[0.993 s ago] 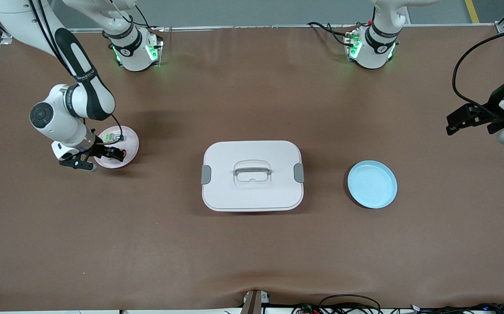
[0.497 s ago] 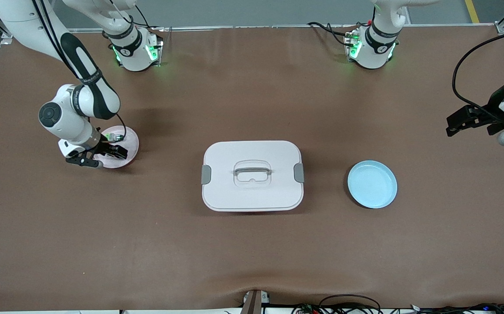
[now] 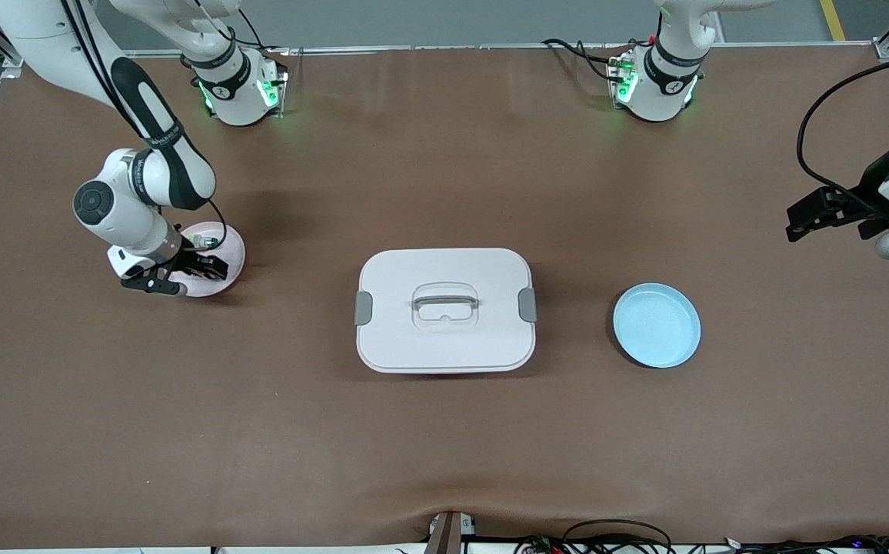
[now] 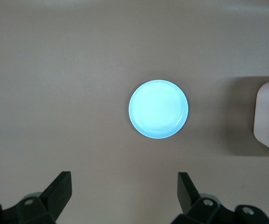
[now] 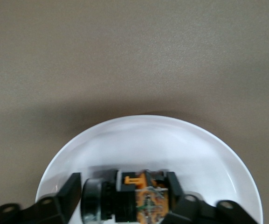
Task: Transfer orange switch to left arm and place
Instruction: 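Close the right gripper on the orange switch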
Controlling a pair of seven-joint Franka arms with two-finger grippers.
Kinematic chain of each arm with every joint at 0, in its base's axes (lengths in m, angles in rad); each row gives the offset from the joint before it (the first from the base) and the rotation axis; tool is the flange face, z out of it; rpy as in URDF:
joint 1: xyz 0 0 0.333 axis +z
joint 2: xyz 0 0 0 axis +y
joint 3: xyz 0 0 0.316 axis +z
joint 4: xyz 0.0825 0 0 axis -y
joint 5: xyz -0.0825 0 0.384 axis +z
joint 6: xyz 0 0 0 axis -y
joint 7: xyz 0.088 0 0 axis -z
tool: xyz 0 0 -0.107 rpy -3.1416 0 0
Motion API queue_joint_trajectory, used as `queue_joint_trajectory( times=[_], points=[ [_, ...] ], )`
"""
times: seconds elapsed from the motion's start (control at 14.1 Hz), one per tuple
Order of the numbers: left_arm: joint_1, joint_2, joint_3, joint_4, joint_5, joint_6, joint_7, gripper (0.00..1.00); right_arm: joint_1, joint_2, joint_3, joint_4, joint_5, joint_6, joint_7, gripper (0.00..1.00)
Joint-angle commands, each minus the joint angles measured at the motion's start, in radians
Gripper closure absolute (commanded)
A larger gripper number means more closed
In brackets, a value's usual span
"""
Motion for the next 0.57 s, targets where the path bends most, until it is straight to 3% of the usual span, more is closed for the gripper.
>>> queue_joint_trajectory(
  times=[0.0, 0.21, 0.5],
  points=[
    [0.003, 0.002, -0.002, 0.002, -0.003, 0.008, -0.002, 0.0, -0.002, -0.01, 0.001, -0.013, -0.003, -0.002, 0.001, 1.0],
    [0.0, 0.0, -0.004, 0.002, -0.003, 0.008, -0.003, 0.0, -0.005, -0.013, 0.001, -0.01, -0.003, -0.023, 0.003, 1.0],
    [-0.002, 0.0, -0.005, 0.001, -0.003, 0.006, -0.003, 0.0, 0.003, -0.069, 0.001, 0.022, 0.008, -0.173, 0.062, 1.0]
  ],
)
